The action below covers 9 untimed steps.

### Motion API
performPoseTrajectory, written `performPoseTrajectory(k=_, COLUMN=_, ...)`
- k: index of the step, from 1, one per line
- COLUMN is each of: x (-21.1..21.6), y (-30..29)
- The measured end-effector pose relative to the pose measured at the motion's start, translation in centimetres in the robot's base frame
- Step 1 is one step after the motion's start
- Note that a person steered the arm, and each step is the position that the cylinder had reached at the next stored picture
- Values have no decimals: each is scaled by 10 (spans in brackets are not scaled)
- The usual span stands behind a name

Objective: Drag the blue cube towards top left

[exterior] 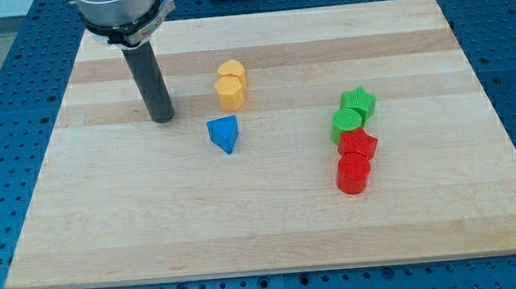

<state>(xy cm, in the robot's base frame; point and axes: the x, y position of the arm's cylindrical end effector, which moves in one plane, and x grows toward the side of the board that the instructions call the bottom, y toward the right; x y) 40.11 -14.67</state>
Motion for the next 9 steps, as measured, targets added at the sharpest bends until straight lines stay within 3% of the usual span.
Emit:
performPoseTrajectory(k=4, x=0, y=3)
performPoseTrajectory(k=9, x=-40, y=-1)
